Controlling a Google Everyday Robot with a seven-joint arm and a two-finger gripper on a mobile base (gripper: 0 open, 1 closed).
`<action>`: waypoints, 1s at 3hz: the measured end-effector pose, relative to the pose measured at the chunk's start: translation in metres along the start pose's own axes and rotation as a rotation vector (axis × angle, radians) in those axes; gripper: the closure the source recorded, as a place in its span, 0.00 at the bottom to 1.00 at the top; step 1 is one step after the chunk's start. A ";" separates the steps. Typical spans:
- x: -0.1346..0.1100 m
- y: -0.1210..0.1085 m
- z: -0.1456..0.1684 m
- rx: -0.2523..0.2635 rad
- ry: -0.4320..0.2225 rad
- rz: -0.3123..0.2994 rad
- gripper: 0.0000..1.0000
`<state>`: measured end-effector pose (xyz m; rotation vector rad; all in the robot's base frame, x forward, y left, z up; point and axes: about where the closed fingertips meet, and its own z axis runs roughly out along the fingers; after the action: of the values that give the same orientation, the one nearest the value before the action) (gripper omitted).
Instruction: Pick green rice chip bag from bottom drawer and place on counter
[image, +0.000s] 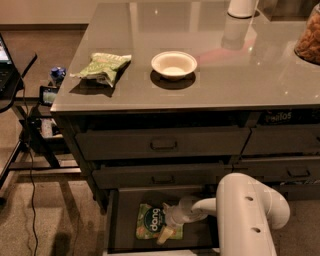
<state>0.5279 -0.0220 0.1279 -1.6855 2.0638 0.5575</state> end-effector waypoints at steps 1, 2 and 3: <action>0.011 0.001 0.006 -0.004 0.014 0.008 0.00; 0.011 0.001 0.006 -0.004 0.014 0.008 0.18; 0.011 0.001 0.006 -0.005 0.014 0.008 0.41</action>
Offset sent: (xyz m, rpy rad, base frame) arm -0.0023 -0.0044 -0.0090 -0.0101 0.0089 -0.0030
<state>0.5250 -0.0274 0.1170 -1.6887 2.0816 0.5550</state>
